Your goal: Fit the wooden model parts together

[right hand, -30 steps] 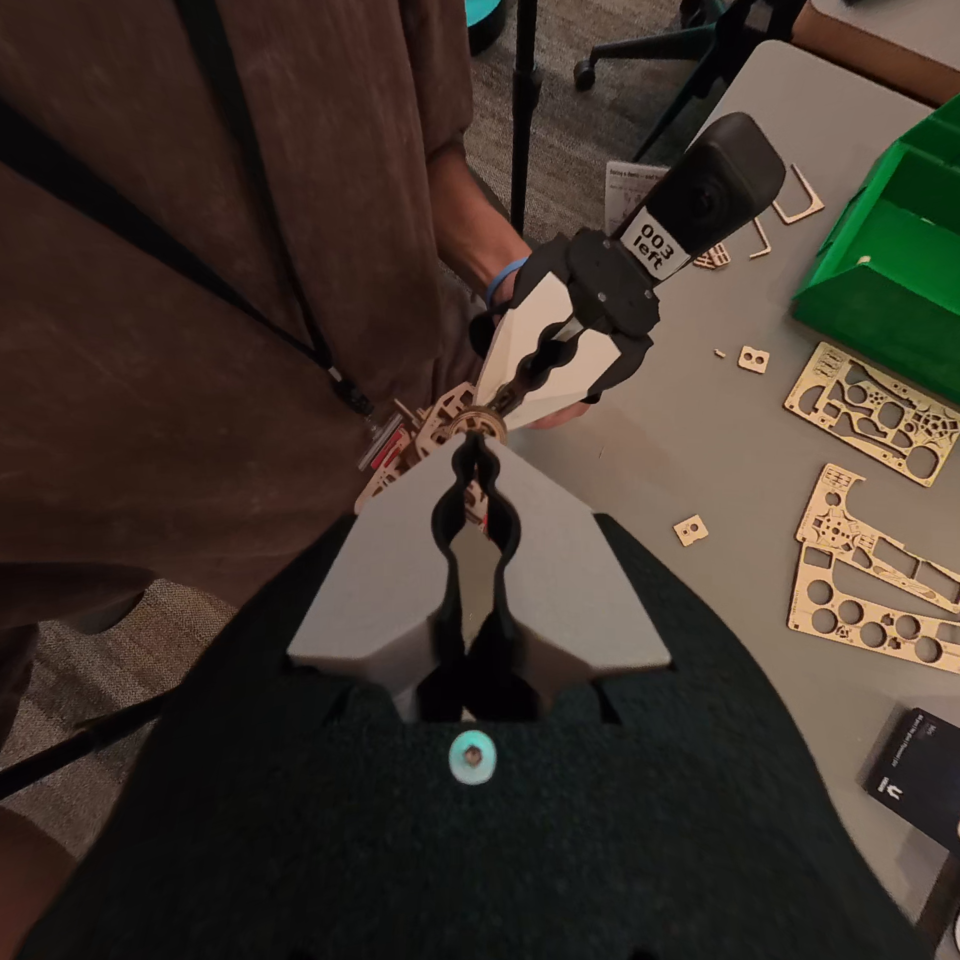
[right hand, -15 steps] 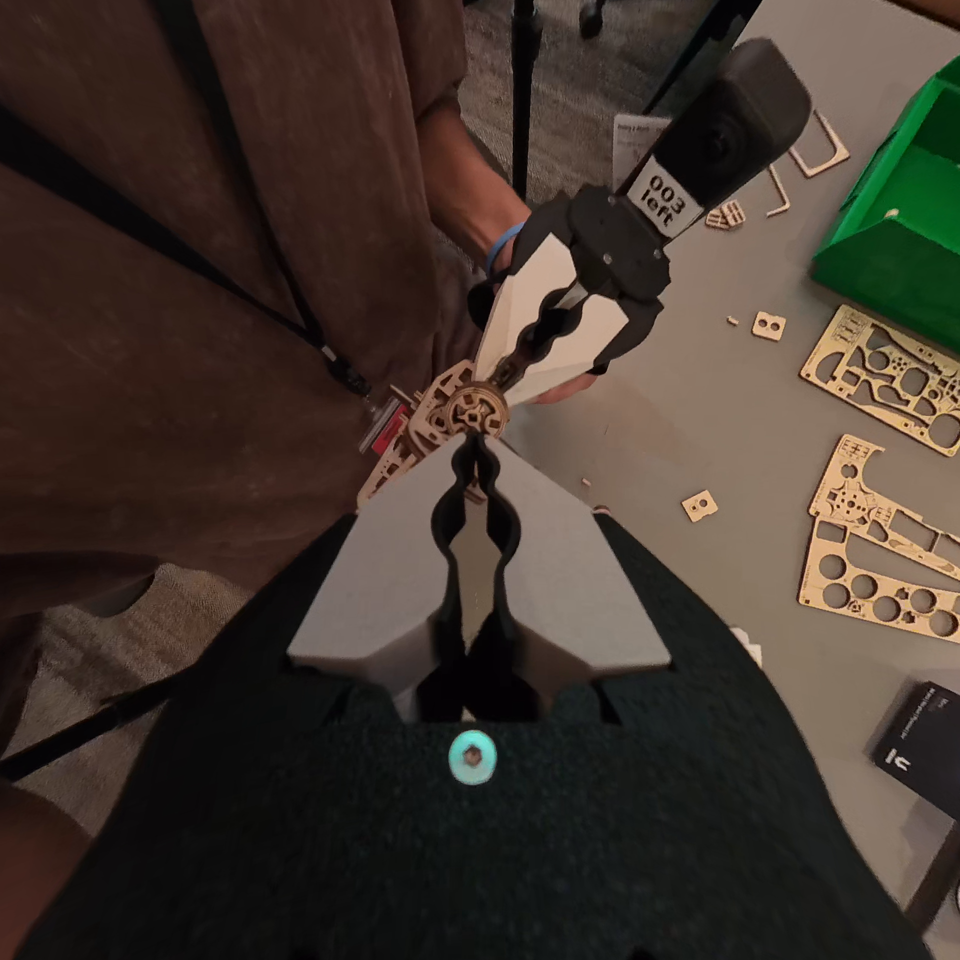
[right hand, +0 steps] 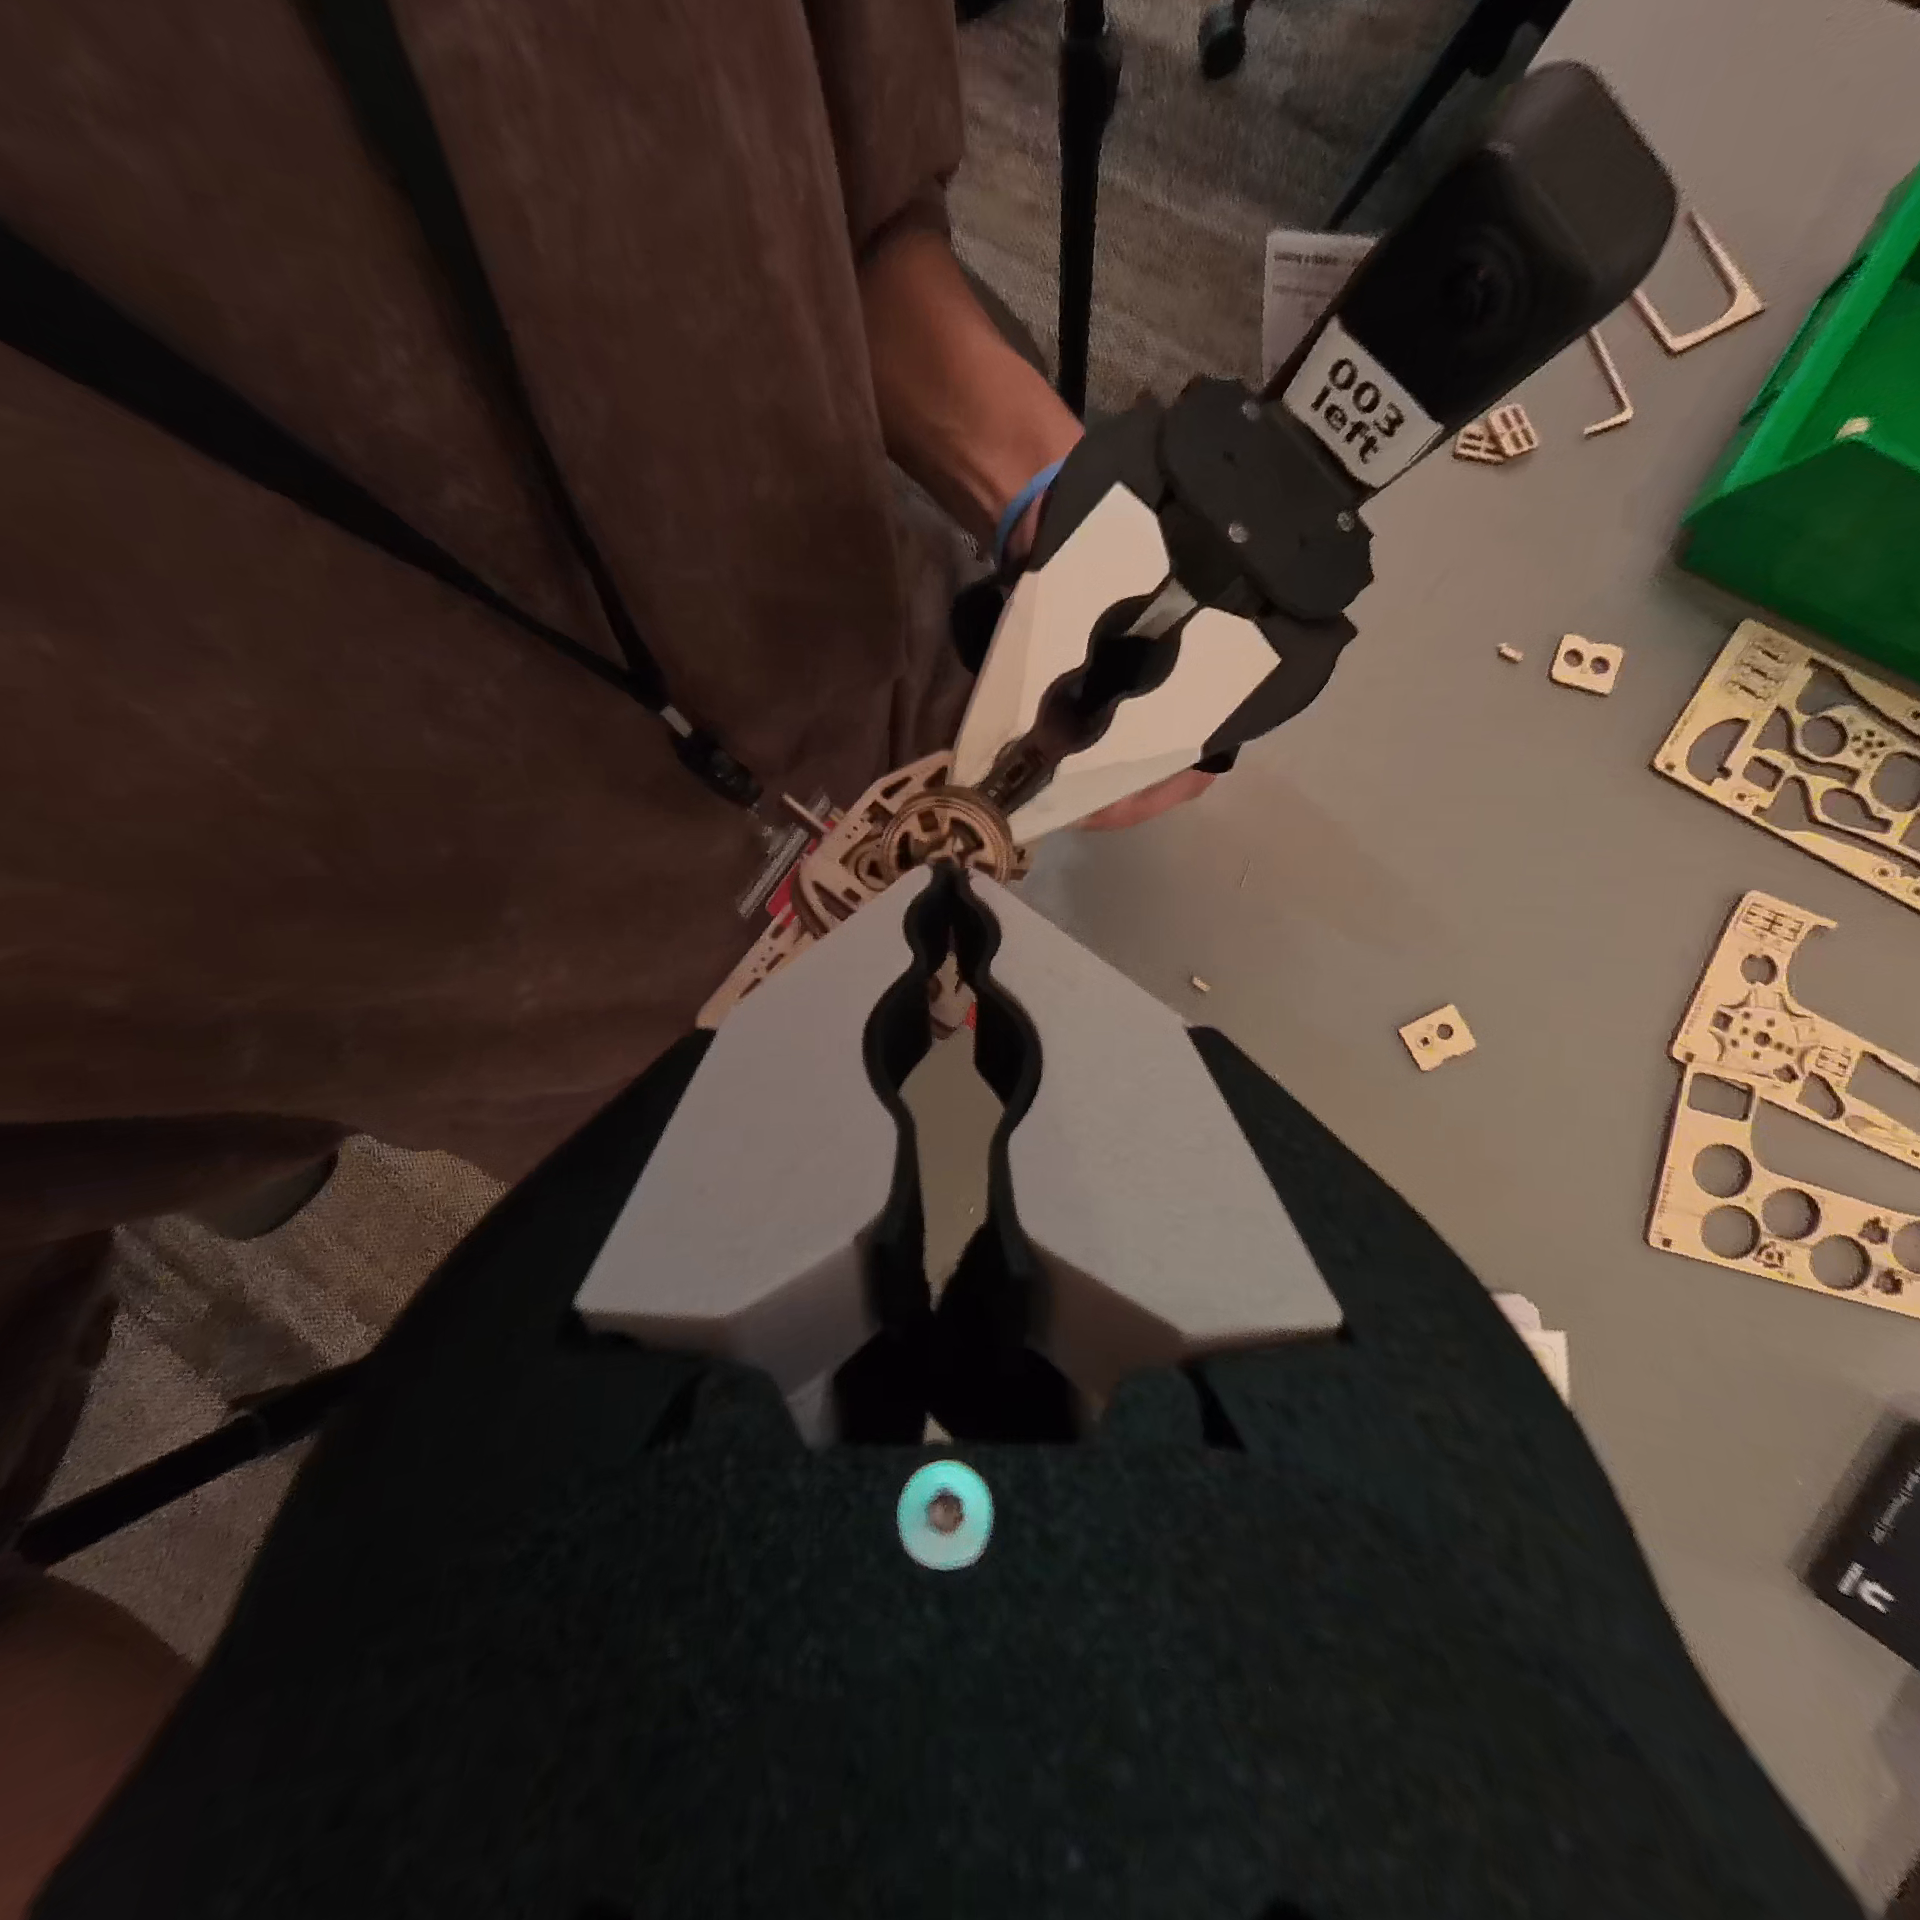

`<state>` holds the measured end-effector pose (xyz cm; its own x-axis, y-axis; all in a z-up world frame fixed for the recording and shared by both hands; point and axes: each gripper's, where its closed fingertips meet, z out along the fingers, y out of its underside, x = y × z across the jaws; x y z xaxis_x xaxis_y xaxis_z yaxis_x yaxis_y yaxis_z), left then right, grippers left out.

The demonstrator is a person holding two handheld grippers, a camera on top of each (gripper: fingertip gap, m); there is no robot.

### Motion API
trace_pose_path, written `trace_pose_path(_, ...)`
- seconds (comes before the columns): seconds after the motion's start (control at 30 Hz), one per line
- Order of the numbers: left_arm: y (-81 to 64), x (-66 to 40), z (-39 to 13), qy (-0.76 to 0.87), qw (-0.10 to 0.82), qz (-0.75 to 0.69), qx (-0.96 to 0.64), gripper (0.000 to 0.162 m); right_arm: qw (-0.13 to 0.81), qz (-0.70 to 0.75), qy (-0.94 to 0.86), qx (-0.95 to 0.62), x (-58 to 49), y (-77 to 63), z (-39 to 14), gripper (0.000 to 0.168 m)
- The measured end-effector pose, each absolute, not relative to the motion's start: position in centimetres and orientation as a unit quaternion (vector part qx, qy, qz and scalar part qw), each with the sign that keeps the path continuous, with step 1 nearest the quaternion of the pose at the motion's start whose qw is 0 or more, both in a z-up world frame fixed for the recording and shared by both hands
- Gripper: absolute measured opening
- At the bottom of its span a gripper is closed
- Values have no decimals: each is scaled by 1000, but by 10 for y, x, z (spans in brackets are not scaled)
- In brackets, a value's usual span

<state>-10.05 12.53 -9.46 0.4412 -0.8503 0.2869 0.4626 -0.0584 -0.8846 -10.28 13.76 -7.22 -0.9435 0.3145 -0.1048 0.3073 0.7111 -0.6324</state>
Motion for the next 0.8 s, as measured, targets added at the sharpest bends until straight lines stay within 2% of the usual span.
trace_pose_path(0.8, 129, -101, -95, 175, 666, -485, -539, 0, 29, 363, -914, -181, -104, 144, -59, 0)
